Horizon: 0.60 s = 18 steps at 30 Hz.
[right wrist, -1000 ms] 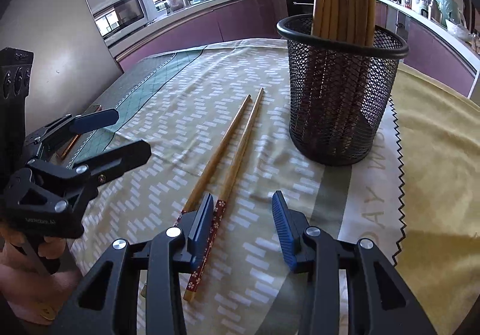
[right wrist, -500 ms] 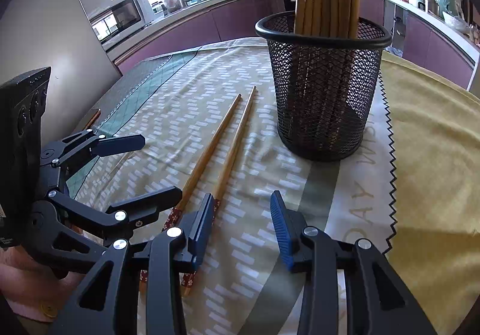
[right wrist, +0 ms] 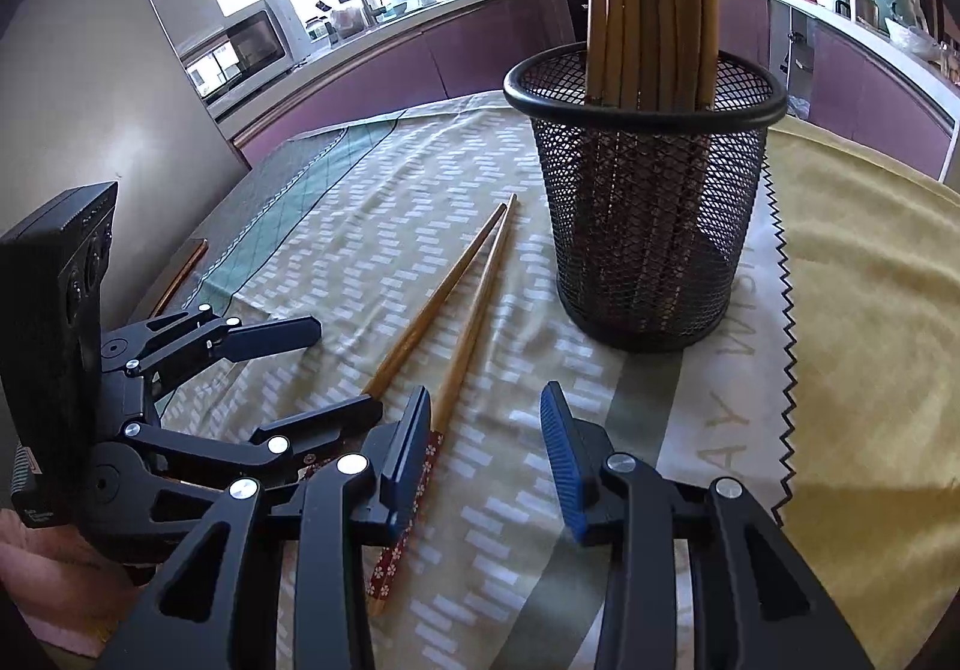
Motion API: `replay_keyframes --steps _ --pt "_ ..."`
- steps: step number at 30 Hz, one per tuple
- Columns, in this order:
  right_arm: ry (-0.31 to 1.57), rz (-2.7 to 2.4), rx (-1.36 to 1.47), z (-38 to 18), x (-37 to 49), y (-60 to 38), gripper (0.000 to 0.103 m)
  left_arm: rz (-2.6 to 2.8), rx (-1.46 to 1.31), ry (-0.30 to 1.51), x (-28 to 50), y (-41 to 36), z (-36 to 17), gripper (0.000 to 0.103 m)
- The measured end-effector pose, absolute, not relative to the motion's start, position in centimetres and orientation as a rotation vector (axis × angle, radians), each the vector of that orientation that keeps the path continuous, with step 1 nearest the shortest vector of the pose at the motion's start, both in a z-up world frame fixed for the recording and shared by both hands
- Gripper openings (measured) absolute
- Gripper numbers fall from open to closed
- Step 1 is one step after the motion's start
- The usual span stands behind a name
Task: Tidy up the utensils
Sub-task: 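Move the right gripper onto a remaining chopstick and close it while the left gripper grasps another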
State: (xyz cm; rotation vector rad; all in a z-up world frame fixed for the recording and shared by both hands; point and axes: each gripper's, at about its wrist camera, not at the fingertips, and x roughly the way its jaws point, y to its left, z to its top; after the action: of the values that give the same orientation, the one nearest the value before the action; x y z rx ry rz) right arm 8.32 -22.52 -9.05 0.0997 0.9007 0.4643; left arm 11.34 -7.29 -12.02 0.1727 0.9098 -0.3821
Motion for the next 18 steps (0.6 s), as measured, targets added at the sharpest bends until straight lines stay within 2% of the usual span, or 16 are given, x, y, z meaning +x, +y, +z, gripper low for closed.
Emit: replay_keyframes --steps 5,11,18 --pt "0.897 0.476 0.083 -9.0 9.5 -21.2 0.03 -0.364 0.151 0.91 11.2 -6.8 -11.9 0.057" --pt "0.902 0.448 0.037 -9.5 10.5 -19.9 0.02 -0.356 0.136 0.911 11.0 -6.6 -11.9 0.055" --pt "0.913 0.42 0.047 -9.6 10.1 -21.1 0.013 -0.366 0.129 0.914 11.2 -6.5 -11.7 0.054"
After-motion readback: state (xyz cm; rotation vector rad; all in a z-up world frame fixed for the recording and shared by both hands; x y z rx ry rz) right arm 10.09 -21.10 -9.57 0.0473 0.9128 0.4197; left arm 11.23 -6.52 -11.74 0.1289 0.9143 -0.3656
